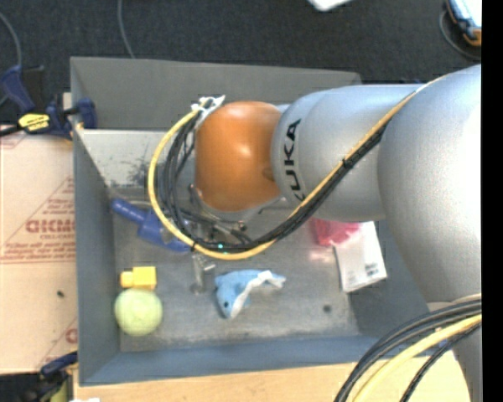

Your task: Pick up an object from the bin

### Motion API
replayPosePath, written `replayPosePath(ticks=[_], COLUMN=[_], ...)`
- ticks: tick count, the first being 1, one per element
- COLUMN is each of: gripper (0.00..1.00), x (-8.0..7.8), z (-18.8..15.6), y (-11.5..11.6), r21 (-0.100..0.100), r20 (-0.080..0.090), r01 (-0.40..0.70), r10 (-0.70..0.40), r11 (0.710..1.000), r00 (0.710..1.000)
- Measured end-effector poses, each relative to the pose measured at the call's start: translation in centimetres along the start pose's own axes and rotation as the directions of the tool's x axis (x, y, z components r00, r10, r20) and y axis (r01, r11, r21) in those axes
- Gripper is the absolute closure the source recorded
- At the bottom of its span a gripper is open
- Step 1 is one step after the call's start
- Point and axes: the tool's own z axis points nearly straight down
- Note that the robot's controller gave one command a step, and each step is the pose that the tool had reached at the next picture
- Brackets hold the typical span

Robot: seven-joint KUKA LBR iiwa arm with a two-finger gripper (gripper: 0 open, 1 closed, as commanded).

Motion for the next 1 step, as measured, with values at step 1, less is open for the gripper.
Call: replayPosePath(ticks=[1], gripper=[0.0], x=[1.19], z=[-4.08], y=[0.91], r21=[0.001], r20=[0.008], r01=[-0.144], r10=[0.144], r11=[0.99], r00=[0.99])
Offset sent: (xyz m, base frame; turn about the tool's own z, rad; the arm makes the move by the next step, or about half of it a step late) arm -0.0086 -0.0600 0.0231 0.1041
